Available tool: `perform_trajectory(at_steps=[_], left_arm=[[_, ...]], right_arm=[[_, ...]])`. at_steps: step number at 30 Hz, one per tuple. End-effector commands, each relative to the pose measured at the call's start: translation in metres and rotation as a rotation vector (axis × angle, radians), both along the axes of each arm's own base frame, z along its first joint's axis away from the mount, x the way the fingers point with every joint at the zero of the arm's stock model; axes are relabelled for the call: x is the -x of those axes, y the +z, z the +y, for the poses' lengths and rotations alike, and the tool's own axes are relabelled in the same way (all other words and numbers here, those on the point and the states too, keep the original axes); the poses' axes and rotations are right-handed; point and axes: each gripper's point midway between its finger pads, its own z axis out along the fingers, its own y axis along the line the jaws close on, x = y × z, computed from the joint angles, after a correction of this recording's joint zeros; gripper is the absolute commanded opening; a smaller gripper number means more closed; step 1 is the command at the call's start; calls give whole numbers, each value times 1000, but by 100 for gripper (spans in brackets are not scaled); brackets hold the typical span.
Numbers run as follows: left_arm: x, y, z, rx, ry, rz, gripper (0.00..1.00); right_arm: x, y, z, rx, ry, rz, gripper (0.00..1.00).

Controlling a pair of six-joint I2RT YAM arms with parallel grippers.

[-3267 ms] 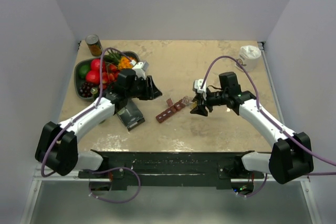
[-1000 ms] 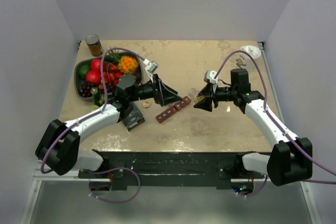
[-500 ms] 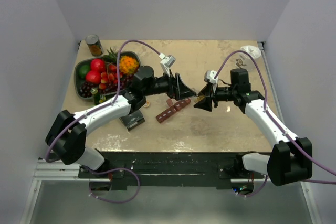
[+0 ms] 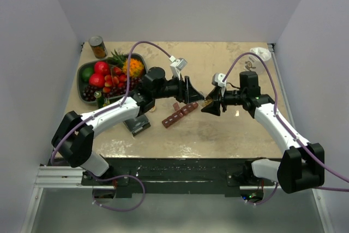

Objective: Sort the pills into containers

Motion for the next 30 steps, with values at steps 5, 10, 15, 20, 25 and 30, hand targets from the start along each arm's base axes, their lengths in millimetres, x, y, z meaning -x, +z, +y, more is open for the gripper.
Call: perform_trajectory(at_steps=[5, 10, 15, 20, 25, 30], left_arm=[[-2, 9, -8, 6, -34, -31, 56], [-3, 5, -7, -3, -17, -13, 35], [-3, 2, 0, -1, 15, 6, 25], [0, -5, 7, 2, 28, 32, 17], [2, -12, 12, 6, 39, 58, 13], [3, -13, 14, 10, 43, 73, 11]], right_arm=[[-1, 17, 2, -34, 15, -44, 6], [-1, 17, 2, -34, 14, -49, 6], [0, 19, 2, -38, 16, -47, 6], [2, 21, 3, -49, 25, -41, 6], [1, 23, 3, -54, 22, -41, 7], [1, 23, 3, -54, 18, -42, 8]])
